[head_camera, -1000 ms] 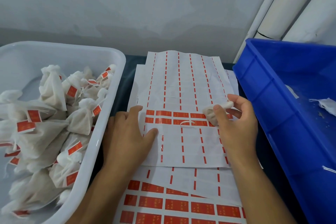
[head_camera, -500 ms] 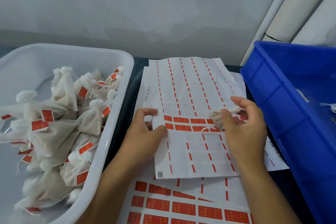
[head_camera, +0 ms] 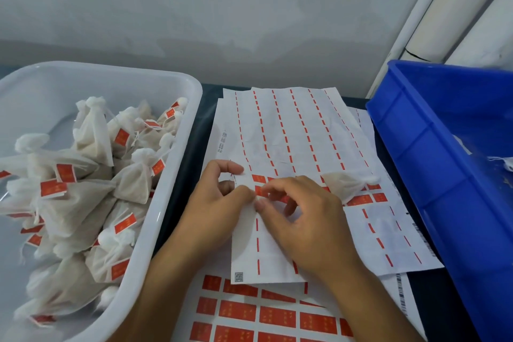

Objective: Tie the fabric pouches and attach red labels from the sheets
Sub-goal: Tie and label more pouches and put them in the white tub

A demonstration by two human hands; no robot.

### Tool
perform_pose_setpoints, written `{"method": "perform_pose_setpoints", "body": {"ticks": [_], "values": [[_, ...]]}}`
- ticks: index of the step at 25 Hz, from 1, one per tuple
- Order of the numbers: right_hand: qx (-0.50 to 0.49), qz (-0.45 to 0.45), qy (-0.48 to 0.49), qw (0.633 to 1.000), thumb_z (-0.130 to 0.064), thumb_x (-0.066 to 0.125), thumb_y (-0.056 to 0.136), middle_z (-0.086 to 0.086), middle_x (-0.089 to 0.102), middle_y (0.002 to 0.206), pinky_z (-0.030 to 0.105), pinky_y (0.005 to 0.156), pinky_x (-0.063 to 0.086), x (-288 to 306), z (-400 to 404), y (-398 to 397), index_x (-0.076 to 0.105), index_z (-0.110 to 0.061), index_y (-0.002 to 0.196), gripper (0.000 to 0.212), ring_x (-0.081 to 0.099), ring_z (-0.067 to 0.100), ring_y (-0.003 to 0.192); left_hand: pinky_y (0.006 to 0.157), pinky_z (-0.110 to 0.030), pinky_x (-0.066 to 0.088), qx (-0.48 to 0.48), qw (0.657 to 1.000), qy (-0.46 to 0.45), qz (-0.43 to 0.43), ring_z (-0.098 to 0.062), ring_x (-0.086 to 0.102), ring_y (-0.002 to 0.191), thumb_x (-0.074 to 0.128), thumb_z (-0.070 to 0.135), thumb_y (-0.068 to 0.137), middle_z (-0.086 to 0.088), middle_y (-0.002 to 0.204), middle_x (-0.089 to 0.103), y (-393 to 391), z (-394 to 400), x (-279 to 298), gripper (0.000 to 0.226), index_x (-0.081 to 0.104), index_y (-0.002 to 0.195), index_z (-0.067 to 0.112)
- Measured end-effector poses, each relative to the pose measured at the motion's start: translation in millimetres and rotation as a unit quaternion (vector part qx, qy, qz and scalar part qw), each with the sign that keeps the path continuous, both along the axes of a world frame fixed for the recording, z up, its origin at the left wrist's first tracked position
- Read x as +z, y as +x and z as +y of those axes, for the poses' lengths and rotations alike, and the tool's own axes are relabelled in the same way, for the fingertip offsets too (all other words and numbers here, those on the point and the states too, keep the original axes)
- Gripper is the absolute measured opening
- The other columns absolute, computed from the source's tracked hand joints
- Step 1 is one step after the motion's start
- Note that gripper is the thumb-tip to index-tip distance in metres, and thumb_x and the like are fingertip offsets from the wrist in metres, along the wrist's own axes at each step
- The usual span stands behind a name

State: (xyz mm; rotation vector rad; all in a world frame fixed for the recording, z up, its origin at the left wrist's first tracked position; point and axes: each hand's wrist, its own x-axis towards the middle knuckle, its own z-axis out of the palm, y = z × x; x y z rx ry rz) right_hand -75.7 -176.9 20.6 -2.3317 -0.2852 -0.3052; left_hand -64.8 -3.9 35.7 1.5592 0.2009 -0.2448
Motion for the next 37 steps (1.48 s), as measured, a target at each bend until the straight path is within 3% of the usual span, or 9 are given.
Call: {"method": "perform_pose_setpoints", "body": {"ticks": [3,11,16,19,21,24,27,32,37], "values": [[-0.013,0.012,0.001,1.0,-0.075,0.053,0.085,-0.036,0.059,0.109,0.003,0.072,0.043,-2.2,0.0,0.7,0.064,-0.049,0.115,0.042,0.061,-0.011,0.085,0.06,-0.031,0.061,-0.001,1.0,0.006,-0.006,-0.024,0.079,0.078,0.068,0.019,0.097,0.004,0.092,0.078,1.6,0.4,-3.9,0.034,0.052,0.113,0.044],[-0.009,0.026,0.037,0.999,-0.069,0.051,0.087,-0.034,0.061,0.106,-0.007,0.071,0.041,-1.4,2.4,-0.4,0.074,-0.04,0.119,0.049,0.06,-0.019,0.08,0.067,-0.039,0.064,-0.029,0.999,0.0,-0.031,-0.028,0.078,0.081,0.074,0.024,0.093,-0.006,0.097,0.078,1.4,1.3,-6.8,0.038,0.049,0.113,0.044],[-0.007,0.039,0.06,0.997,-0.058,0.059,0.092,-0.039,0.059,0.099,-0.006,0.075,0.041,-3.8,-0.3,1.6,0.077,-0.036,0.114,0.036,0.059,-0.022,0.093,0.056,-0.033,0.062,-0.025,0.999,0.02,-0.024,-0.026,0.078,0.075,0.078,0.029,0.089,0.0,0.093,0.077,1.6,-0.5,-4.1,0.041,0.047,0.112,0.042],[-0.009,0.049,0.063,0.997,-0.064,0.056,0.085,-0.049,0.052,0.096,-0.006,0.072,0.041,-0.7,-1.3,1.3,0.074,-0.043,0.112,0.038,0.058,-0.022,0.097,0.063,-0.041,0.064,-0.028,1.0,-0.01,-0.009,-0.029,0.078,0.079,0.074,0.03,0.093,-0.002,0.096,0.079,1.8,0.6,-4.7,0.035,0.048,0.112,0.043],[-0.012,0.047,0.066,0.997,-0.064,0.057,0.084,-0.05,0.05,0.096,-0.008,0.071,0.039,1.6,-1.8,1.1,0.067,-0.049,0.107,0.029,0.057,-0.024,0.097,0.072,-0.046,0.063,-0.037,0.998,-0.044,0.005,-0.032,0.078,0.084,0.07,0.026,0.097,-0.004,0.1,0.079,2.2,2.4,-4.8,0.033,0.049,0.113,0.045],[-0.016,0.039,0.063,0.997,-0.065,0.057,0.084,-0.044,0.055,0.099,-0.007,0.071,0.039,3.4,-2.9,0.8,0.07,-0.046,0.109,0.034,0.059,-0.022,0.093,0.075,-0.046,0.063,-0.049,0.998,-0.048,-0.007,-0.031,0.078,0.087,0.072,0.02,0.095,-0.005,0.103,0.079,2.6,3.3,-6.0,0.04,0.049,0.116,0.045],[-0.018,0.032,0.031,0.999,-0.066,0.056,0.086,-0.035,0.062,0.101,-0.002,0.063,0.044,4.0,-2.9,0.0,0.076,-0.039,0.112,0.042,0.063,-0.013,0.077,0.07,-0.038,0.065,-0.058,0.997,-0.038,-0.028,-0.028,0.078,0.087,0.073,0.023,0.093,-0.004,0.101,0.08,2.2,3.5,-6.7,0.043,0.045,0.12,0.043],[-0.016,0.024,-0.01,1.0,-0.052,0.064,0.093,-0.018,0.075,0.099,0.006,0.07,0.046,1.5,-5.1,3.3,0.077,-0.033,0.104,0.026,0.066,0.0,0.077,0.065,-0.029,0.062,-0.055,0.996,-0.005,-0.07,-0.024,0.078,0.084,0.077,0.025,0.087,-0.004,0.096,0.079,2.3,0.9,-7.4,0.048,0.044,0.121,0.035],[-0.034,0.009,-0.009,0.999,-0.044,0.065,0.096,-0.014,0.075,0.095,0.008,0.071,0.048,-1.0,-5.2,2.8,0.074,-0.028,0.098,0.019,0.067,0.004,0.076,0.066,-0.029,0.063,-0.059,0.992,0.032,-0.107,-0.021,0.078,0.083,0.076,0.022,0.09,-0.003,0.094,0.078,2.3,-1.3,-8.3,0.045,0.044,0.118,0.034]]}}
